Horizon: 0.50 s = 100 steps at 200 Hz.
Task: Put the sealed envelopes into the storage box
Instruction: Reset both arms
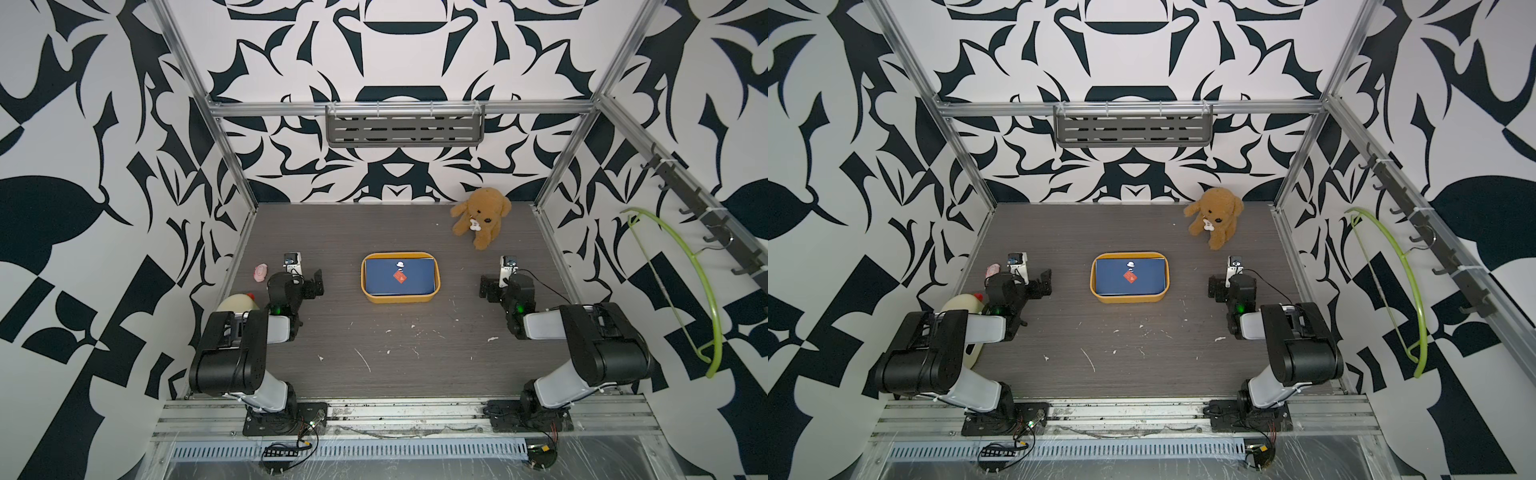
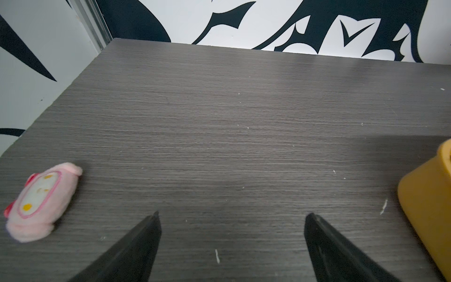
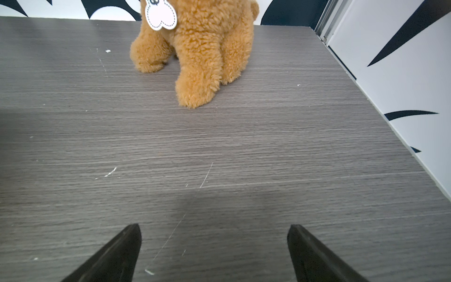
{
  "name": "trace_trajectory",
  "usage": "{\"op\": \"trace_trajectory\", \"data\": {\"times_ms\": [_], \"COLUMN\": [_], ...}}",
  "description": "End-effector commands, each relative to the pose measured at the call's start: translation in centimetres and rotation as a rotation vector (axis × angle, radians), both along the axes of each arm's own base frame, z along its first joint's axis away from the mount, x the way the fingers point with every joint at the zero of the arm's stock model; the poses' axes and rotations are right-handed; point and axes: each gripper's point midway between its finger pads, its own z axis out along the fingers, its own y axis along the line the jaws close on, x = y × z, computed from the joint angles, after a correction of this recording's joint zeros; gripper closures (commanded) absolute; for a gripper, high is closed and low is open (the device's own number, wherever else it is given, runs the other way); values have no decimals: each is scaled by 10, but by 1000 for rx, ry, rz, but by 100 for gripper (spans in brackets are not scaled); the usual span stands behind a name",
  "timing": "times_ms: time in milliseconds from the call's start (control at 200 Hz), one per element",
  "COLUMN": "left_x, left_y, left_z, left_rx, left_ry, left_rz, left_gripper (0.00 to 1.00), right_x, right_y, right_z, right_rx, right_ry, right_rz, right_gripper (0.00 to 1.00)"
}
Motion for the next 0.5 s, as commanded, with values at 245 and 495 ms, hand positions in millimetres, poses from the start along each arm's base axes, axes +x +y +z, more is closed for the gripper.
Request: {"op": "trace_trajectory", "data": {"times_ms": [245,495], "left_x": [5,1], "left_y": [3,-7], "left_z": [6,7], "left_rx": [7,9], "left_ry": [-16,-34], "left_rz": [11,-51], "left_gripper": [1,1], "right_x": [7,8], "right_y": [-4,6], "right_z": [21,21], "right_rx": [1,8], "right_ry": [-76,-75], "right_rz": [-19,39], "right_gripper": [0,0]}}
